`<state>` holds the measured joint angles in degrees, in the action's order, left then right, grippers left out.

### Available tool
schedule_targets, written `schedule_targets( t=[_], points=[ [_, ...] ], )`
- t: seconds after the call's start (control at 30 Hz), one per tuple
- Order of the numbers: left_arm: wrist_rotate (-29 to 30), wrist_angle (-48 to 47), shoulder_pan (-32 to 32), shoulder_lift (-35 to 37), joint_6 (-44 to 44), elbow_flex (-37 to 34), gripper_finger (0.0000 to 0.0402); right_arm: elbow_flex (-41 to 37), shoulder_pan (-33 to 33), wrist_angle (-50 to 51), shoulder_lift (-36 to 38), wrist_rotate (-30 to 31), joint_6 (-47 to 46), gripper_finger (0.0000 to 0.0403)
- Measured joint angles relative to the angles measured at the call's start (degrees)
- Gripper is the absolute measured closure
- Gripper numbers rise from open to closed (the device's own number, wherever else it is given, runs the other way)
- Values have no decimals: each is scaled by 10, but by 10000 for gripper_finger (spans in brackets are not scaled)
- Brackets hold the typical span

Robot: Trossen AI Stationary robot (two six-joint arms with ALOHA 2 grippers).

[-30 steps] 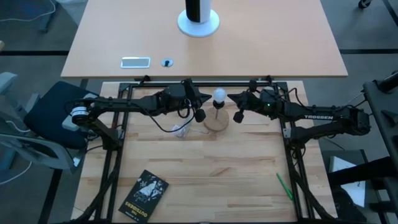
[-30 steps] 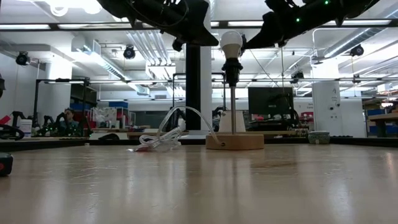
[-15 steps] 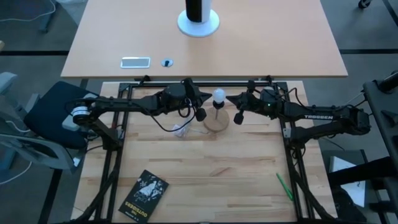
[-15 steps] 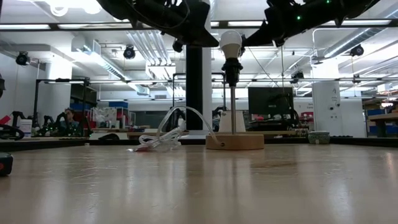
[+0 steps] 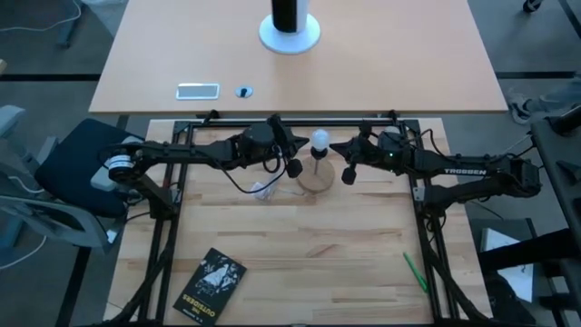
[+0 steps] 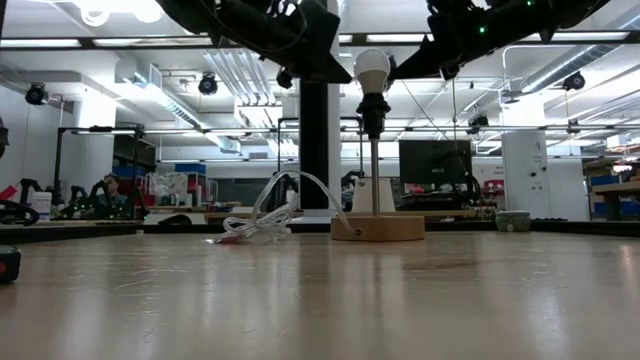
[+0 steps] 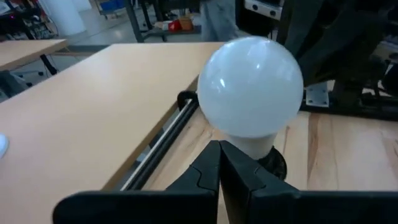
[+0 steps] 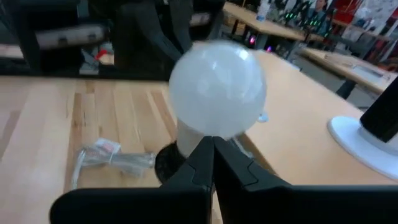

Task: Screw lightbulb
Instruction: Insert the lightbulb into the lamp

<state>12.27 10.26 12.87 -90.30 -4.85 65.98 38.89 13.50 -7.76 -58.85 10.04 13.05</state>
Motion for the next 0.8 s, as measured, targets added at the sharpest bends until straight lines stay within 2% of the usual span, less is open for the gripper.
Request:
schedule_targets(
  t=[0.1, 0.27, 0.37, 0.8],
  points=[
    [-4, -31, -4, 16, 10, 0, 401, 0, 0, 10, 8, 10, 0, 403],
    [-87, -20, -5, 22, 9, 0, 401, 0, 4, 12, 12, 51, 25, 403],
    [-87, 19, -5, 16, 6, 0, 401, 0, 11, -6, 6, 50, 34, 403],
    [-42, 33, 1, -3, -2, 0, 401, 0, 4, -23, -13, 2, 34, 403]
  ],
)
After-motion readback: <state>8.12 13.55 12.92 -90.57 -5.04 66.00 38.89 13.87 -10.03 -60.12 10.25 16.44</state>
